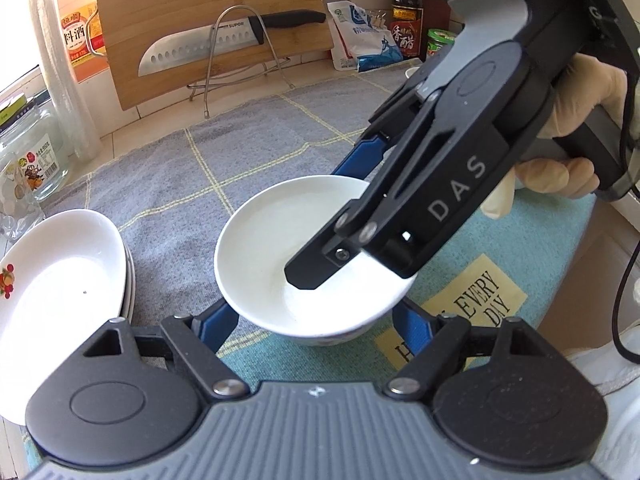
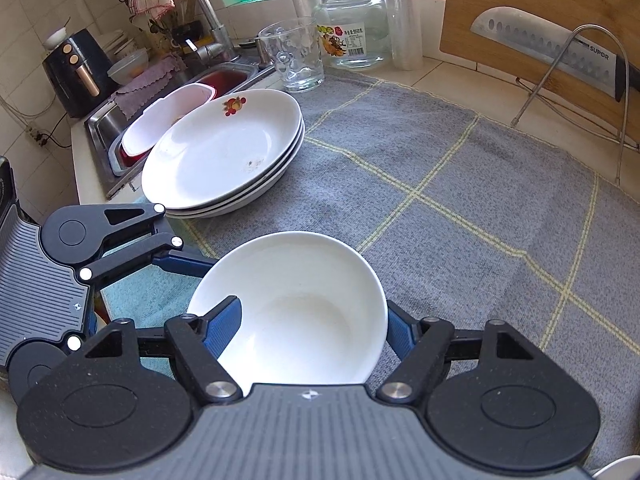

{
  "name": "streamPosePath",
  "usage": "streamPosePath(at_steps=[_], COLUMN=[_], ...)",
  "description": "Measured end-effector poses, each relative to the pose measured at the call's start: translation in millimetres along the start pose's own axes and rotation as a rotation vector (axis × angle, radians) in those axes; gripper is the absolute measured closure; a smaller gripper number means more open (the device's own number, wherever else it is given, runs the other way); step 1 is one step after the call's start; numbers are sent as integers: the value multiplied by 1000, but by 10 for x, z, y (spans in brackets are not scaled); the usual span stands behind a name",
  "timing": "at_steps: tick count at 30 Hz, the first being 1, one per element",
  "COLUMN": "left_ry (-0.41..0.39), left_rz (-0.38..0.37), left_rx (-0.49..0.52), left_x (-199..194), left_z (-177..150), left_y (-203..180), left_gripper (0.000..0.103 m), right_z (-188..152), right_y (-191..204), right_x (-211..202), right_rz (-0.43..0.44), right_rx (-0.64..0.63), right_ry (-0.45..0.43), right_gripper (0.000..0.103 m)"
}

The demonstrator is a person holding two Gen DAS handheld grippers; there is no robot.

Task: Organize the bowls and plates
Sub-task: 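Carry the bowl with the right gripper and set it beside the plate stack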

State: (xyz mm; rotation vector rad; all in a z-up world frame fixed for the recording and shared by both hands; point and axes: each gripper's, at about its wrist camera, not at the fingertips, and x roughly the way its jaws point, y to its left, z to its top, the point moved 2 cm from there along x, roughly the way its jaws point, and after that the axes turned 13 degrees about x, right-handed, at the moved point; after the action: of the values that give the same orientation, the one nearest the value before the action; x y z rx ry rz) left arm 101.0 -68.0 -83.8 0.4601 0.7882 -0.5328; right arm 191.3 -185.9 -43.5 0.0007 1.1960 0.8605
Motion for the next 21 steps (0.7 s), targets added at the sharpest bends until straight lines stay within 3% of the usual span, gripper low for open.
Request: streamPosePath(at_steps=[6,10,21], left_ry=[-6,-7,-26], left_rz=[-11,-15,-31], left_rx=[2,17,24], left_x=[10,20,-38], left_z=[-19,-27,-73], left_y=[10,-10,9], left_gripper=[17,16,11], right_z=[-4,-6,30], right_y=[-8,18,39], right_x=[-6,-3,-58], right_rz=[11,-3,-36], right_rx=[1,-9,-3], right_ry=[-5,-16,-53], right_gripper=[20,7,4])
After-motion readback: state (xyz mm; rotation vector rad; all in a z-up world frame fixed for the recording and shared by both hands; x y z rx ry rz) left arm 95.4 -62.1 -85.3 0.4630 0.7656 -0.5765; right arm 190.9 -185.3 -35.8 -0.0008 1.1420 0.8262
